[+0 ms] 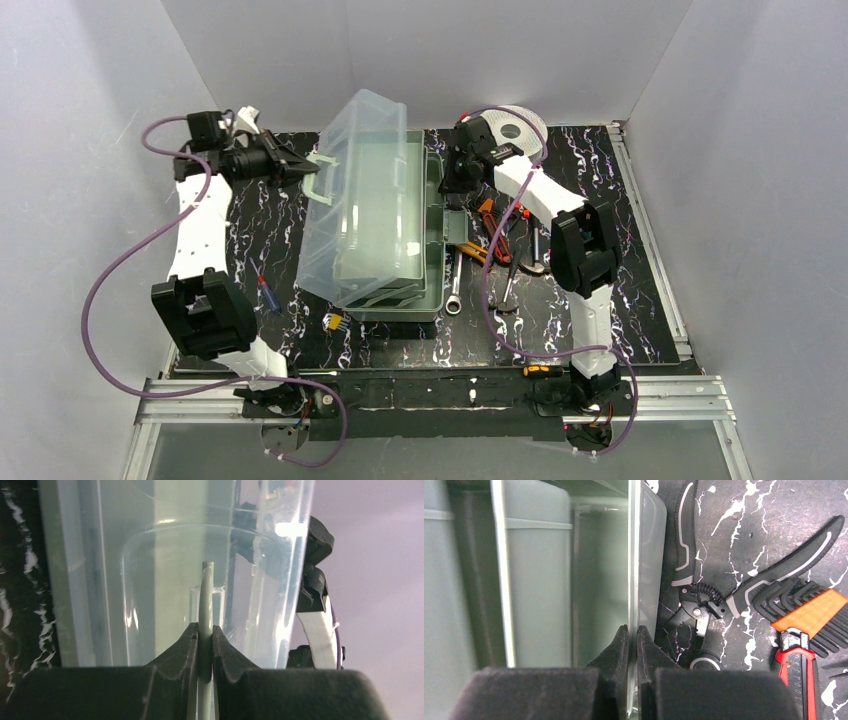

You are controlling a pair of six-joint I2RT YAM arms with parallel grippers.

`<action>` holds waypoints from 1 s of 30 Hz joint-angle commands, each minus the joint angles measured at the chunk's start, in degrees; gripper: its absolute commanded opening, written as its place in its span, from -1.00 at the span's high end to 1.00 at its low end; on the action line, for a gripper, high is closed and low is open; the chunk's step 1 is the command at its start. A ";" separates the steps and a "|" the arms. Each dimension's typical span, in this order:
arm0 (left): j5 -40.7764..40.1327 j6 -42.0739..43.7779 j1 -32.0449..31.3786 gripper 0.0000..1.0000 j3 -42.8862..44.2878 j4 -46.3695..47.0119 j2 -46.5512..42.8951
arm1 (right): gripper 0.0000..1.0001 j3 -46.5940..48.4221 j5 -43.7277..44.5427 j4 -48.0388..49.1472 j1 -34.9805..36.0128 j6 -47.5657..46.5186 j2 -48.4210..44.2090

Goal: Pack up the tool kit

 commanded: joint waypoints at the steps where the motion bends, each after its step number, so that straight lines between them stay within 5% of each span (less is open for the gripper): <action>1: -12.38 9.13 6.37 1.00 8.02 -12.01 -4.50 | 0.93 1.95 2.22 -1.44 -1.07 -1.93 -1.58; 10: -32.75 17.95 10.35 1.00 11.68 -18.82 -1.61 | 0.93 0.24 0.17 0.04 -1.09 -1.89 -3.03; 14: -33.76 17.26 12.83 1.00 9.42 -16.72 -0.31 | 0.93 -0.53 -0.50 0.57 -1.06 -1.67 -3.70; 17: -32.49 15.27 14.29 -0.23 7.63 -14.19 -1.33 | 0.93 -1.33 -0.84 0.89 -1.06 -1.59 -4.58; 20: -31.69 12.40 15.11 -0.79 4.74 -9.76 -5.19 | 0.91 -2.84 -0.99 2.03 -1.07 -1.00 -5.43; 22: -33.28 11.27 15.17 -0.95 3.44 -7.73 -8.19 | 0.91 -3.23 -0.97 2.16 -1.08 -0.54 -5.68; 27: -39.29 11.05 15.17 -0.96 1.78 -5.46 -15.05 | 0.91 -5.05 -0.97 3.63 -1.10 0.45 -6.61; 30: -36.09 10.19 15.21 -0.96 -1.66 -2.77 -18.29 | 0.91 -5.93 -1.46 4.66 -1.11 1.20 -6.69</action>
